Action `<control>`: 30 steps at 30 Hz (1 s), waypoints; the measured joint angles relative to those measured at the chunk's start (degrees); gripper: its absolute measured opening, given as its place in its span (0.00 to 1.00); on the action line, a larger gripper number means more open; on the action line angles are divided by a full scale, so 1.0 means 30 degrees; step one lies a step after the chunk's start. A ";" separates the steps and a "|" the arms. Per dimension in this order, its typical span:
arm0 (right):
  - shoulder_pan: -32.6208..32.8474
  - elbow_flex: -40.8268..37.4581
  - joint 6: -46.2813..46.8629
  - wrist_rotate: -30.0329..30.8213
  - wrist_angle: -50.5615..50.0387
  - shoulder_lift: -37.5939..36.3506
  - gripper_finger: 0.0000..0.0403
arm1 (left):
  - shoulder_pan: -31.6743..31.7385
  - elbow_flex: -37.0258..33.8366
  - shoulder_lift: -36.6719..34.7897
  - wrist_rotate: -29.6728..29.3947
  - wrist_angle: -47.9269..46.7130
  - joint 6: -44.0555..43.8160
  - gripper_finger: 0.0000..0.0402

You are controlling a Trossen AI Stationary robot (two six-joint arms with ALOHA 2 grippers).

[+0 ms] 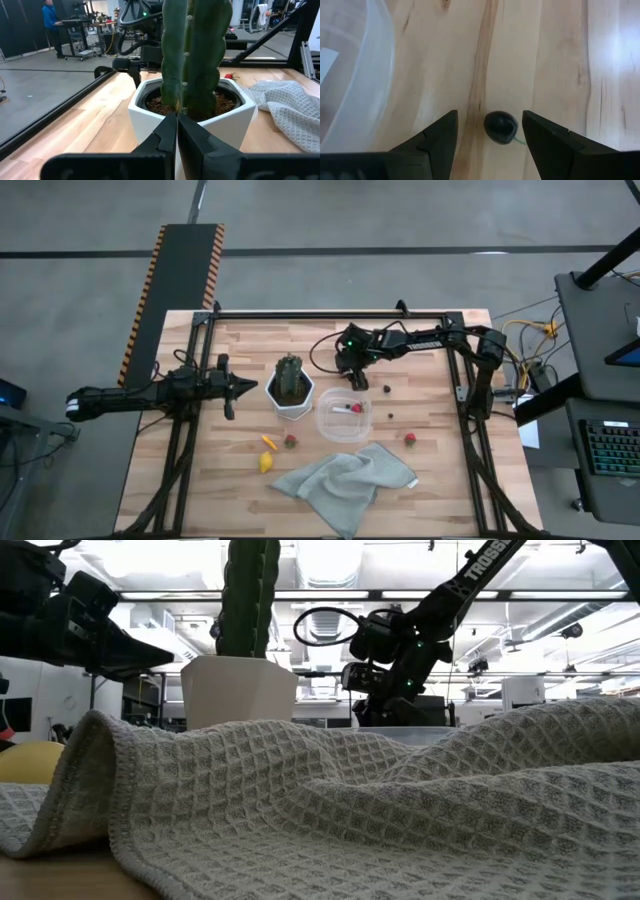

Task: Pick and placing Produce into tupperware
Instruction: Put the cherry into the transparent bin

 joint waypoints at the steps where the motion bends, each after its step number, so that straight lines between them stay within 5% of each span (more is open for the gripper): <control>1: -0.0012 -0.0027 0.0002 0.0000 0.0040 0.0000 0.53 | 0.0000 0.0000 0.0000 0.0000 0.0002 -0.0006 0.00; 30: -0.0584 0.0984 -0.0308 0.0389 -0.1371 0.1311 0.53 | 0.0000 0.0000 0.0102 0.0007 -0.0016 -0.0020 0.00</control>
